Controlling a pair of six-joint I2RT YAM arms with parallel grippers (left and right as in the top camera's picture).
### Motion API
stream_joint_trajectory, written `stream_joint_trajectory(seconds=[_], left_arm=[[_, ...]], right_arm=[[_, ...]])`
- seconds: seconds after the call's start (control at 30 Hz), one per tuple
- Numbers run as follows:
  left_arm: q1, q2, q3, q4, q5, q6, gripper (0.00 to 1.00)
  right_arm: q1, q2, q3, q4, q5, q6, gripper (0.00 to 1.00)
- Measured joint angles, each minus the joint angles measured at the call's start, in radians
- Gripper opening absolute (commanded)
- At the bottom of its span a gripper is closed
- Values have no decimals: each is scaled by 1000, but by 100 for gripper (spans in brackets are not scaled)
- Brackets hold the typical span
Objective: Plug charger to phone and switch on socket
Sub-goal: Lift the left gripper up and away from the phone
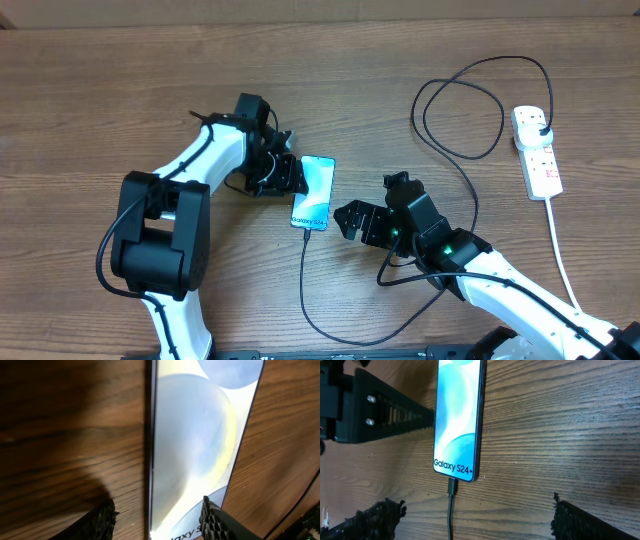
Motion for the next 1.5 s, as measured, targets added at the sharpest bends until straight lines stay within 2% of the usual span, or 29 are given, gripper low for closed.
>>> stream_joint_trajectory(seconds=[0.17,0.27,0.3,0.4,0.5,1.03,1.5], left_arm=[[9,4,92,-71,-14,0,59],[14,4,156,-100,-16,0,65],[18,4,180,-110,-16,0,68],[31,4,230,-122,-16,6,92],[51,4,260,-125,-18,2,100],[189,4,264,-117,-85,0,100],[189,4,264,-117,-106,0,100]], right_arm=[[0,0,0,0,0,0,100],[0,0,0,0,1,0,100],[0,0,0,0,0,0,100],[0,0,0,-1,0,0,100],[0,0,0,-1,1,0,100],[0,0,0,-3,12,0,100],[0,0,0,5,16,0,100]])
